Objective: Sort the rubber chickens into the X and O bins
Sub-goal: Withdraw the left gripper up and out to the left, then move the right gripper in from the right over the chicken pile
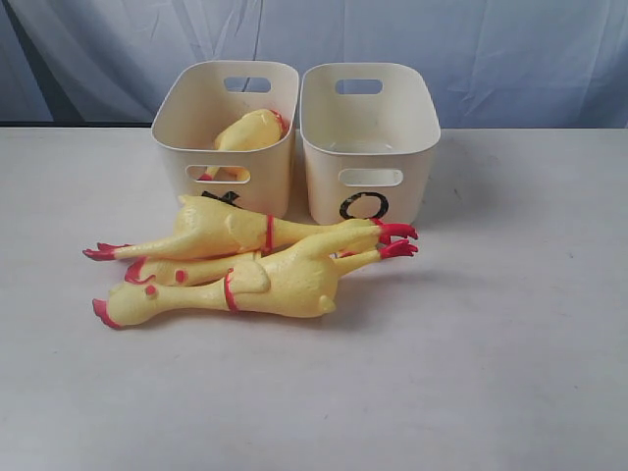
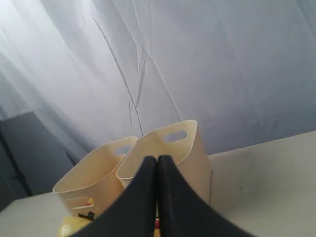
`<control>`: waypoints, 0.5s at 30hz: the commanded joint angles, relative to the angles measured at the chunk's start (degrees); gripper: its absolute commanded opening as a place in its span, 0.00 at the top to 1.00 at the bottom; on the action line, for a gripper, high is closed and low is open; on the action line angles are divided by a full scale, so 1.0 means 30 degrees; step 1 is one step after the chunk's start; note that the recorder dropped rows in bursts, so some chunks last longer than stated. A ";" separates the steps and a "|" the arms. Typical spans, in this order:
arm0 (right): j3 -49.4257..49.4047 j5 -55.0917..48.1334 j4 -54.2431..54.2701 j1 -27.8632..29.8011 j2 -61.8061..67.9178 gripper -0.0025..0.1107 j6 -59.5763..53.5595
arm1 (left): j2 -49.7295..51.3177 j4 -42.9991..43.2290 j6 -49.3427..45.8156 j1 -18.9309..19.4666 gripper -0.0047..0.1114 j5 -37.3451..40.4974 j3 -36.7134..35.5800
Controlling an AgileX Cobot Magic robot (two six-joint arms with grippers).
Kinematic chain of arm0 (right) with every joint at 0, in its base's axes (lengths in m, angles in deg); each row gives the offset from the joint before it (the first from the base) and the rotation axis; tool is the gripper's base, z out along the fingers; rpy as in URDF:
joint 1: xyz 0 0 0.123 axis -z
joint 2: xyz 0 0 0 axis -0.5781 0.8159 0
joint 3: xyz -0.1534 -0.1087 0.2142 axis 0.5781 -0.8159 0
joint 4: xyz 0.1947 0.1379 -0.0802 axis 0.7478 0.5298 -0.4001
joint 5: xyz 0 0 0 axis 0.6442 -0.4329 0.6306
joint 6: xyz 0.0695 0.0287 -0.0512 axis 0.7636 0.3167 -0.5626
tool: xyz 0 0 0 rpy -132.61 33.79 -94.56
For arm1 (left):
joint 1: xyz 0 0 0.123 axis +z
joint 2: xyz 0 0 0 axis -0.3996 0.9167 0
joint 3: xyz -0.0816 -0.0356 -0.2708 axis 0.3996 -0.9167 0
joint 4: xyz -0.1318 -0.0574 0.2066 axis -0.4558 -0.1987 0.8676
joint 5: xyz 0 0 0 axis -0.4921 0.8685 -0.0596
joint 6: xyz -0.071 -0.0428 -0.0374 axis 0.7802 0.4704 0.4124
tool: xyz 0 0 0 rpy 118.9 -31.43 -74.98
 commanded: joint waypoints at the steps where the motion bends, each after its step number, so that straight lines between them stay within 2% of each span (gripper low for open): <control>1: 0.1836 -0.1360 -0.0299 -0.0064 0.2438 0.97 -0.3801 | -0.0542 0.0363 0.0480 -0.0022 0.62 -0.0007 -0.0242; 5: 0.4349 -0.2577 -0.0095 -0.0150 0.6181 0.97 -0.7461 | -0.0542 0.0566 0.0544 -0.0022 0.62 -0.0006 -0.0242; 9: 0.7631 -0.6371 -0.0142 -0.0925 1.1222 0.97 -1.0836 | -0.0542 0.0749 0.0861 -0.0022 0.62 -0.0006 -0.0242; 15: 1.1294 -0.8963 -0.1296 -0.2156 1.6573 0.97 -1.1955 | -0.0542 0.0755 0.0861 -0.0022 0.62 0.0029 -0.0242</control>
